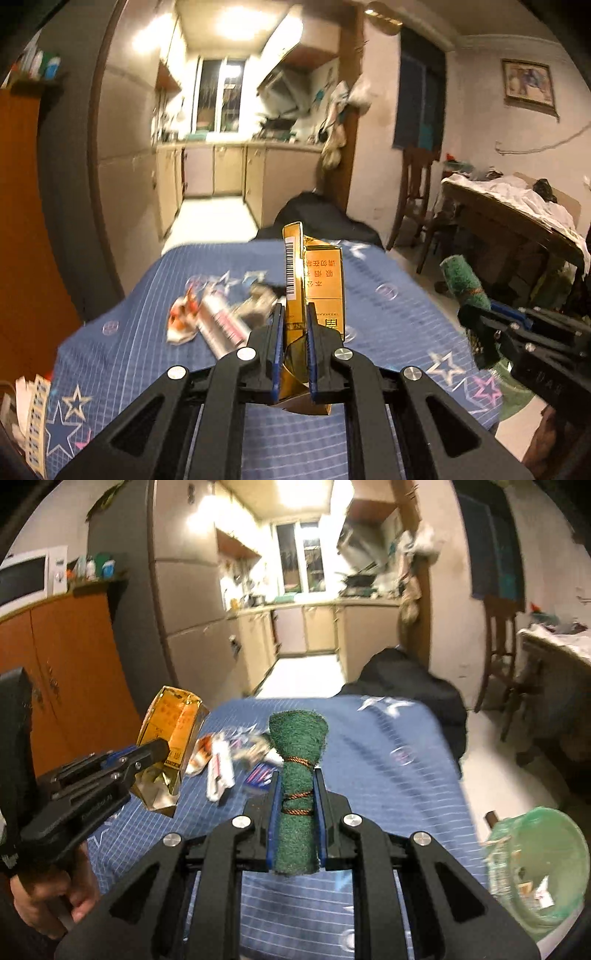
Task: Collect trash
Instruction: 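Carry the gold box and green scrubber over the green bin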
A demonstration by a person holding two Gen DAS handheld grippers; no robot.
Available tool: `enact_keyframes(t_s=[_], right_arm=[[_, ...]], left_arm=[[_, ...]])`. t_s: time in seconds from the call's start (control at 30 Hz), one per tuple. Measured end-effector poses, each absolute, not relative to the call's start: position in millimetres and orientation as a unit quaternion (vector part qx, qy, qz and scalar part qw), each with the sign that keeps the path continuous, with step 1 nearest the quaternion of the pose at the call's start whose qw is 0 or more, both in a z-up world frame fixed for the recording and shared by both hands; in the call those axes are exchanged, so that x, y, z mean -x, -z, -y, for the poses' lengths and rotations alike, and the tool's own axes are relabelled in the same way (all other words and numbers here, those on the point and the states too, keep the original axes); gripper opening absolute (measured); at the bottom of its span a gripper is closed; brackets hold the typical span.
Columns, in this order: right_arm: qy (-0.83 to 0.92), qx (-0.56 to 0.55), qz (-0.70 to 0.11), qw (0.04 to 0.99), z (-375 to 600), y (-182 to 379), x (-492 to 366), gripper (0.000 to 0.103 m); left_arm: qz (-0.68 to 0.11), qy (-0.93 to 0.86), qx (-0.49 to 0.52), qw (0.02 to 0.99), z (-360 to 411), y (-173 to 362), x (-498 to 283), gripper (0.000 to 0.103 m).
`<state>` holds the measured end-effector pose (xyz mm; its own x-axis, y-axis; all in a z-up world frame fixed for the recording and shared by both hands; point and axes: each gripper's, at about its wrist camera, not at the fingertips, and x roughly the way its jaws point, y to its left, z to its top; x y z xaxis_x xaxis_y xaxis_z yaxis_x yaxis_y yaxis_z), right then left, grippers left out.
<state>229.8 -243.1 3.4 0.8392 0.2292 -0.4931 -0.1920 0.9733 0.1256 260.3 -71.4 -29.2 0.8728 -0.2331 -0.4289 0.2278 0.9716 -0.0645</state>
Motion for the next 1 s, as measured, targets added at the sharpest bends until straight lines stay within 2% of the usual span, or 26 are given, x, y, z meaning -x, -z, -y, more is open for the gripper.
enact_keyframes(t_s=[0.57,0.8,1.0], right_arm=[[-0.006,-0.034,-0.231,0.972,372.3,-46.7,-210.3,0.014],[0.042,-0.044,-0.257,0.965,436.9,-40.7,-202.5,0.014],[0.071,-0.072,-0.292,0.951,493.2,-26.3,-196.1,0.014]], left_arm=[[-0.199,0.22,-0.021,0.955,228.5,-23.9,-249.2,0.011],[-0.219,0.287,-0.037,0.932,317.5,-30.8,-255.9,0.011],[-0.262,0.345,-0.058,0.9,396.4,-16.7,-266.3,0.011]])
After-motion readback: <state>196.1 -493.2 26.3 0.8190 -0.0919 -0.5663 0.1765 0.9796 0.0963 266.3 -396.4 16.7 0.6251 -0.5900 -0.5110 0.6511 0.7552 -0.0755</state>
